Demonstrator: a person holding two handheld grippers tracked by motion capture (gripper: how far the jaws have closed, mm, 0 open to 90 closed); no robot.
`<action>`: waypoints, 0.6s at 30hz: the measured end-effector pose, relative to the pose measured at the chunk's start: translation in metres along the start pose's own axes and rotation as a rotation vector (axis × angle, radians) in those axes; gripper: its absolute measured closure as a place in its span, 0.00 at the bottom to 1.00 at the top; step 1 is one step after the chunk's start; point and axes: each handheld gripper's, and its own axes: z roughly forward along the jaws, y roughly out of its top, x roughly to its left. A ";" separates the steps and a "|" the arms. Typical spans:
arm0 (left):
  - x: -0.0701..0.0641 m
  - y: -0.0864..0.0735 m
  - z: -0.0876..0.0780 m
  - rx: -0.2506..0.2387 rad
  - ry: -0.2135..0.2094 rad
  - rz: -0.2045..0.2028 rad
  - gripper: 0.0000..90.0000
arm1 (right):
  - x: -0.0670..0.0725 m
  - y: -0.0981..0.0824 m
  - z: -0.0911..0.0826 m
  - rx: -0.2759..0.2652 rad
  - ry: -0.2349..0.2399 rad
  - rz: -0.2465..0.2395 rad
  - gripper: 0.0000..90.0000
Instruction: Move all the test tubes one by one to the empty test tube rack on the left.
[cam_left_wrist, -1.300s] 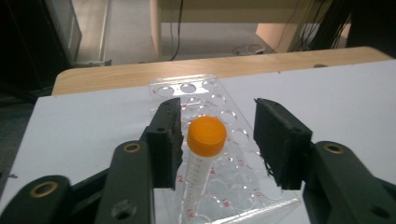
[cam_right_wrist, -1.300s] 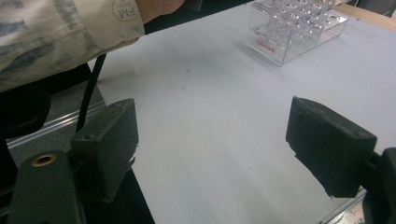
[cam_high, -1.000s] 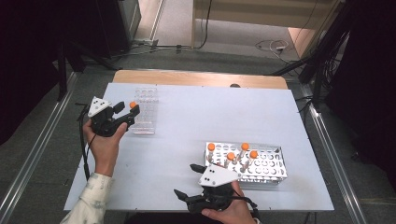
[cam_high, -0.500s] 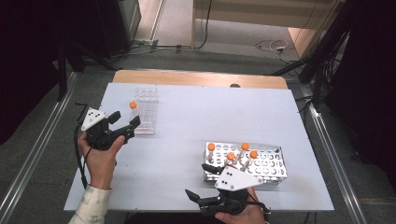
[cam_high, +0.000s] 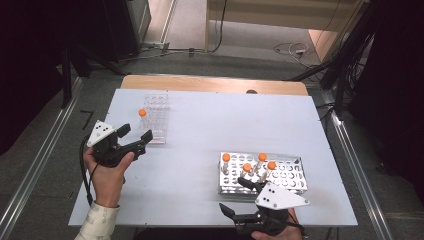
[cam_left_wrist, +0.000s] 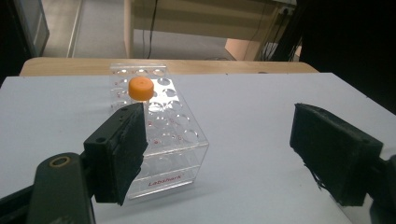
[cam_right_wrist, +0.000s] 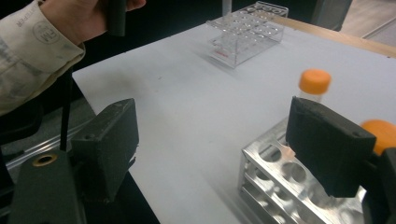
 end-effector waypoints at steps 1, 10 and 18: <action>0.000 0.000 0.000 0.000 0.001 0.001 0.21 | -0.002 -0.002 -0.002 -0.001 -0.007 0.003 0.18; -0.002 -0.002 0.002 0.009 0.000 0.001 0.20 | -0.024 -0.020 -0.023 0.001 -0.092 0.060 0.18; -0.003 -0.002 0.002 0.008 -0.007 -0.003 0.20 | -0.045 -0.033 -0.037 -0.002 -0.191 0.102 0.20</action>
